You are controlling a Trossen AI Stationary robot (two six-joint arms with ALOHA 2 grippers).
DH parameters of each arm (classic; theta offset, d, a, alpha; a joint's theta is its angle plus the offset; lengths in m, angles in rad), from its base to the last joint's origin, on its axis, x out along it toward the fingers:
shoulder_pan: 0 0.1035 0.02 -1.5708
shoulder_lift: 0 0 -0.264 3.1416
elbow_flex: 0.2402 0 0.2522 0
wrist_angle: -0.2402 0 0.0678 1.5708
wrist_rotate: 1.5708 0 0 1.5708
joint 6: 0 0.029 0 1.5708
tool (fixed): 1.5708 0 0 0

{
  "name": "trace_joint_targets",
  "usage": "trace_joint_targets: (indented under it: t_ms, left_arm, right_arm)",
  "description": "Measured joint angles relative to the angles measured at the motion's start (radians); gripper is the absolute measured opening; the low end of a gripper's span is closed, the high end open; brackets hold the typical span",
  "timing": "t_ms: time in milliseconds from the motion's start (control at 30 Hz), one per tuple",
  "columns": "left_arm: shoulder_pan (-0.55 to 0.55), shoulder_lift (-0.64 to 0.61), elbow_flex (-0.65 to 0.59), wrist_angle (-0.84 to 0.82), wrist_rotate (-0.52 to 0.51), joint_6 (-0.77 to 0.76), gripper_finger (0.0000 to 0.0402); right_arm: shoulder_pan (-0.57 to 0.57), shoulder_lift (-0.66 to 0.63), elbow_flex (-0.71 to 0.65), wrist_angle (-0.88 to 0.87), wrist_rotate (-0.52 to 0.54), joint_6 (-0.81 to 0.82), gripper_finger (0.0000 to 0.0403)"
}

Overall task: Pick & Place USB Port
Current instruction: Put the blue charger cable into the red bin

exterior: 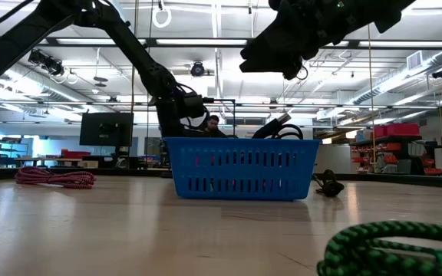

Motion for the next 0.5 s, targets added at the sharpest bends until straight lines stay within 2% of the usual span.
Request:
trace_joint_targets:
  t_ms: [200, 500]
  left_arm:
    - [-0.008, -0.01, 0.004, -0.045, -0.006, -0.065, 0.001]
    - [-0.088, -0.098, 0.073, -0.248, 0.019, -0.123, 0.0009]
  right_arm:
    - [0.0, 0.0, 0.0, -0.011, 0.026, 0.0, 0.0174]
    - [-0.015, 0.0, 0.0, -0.039, 0.111, -0.025, 0.0174]
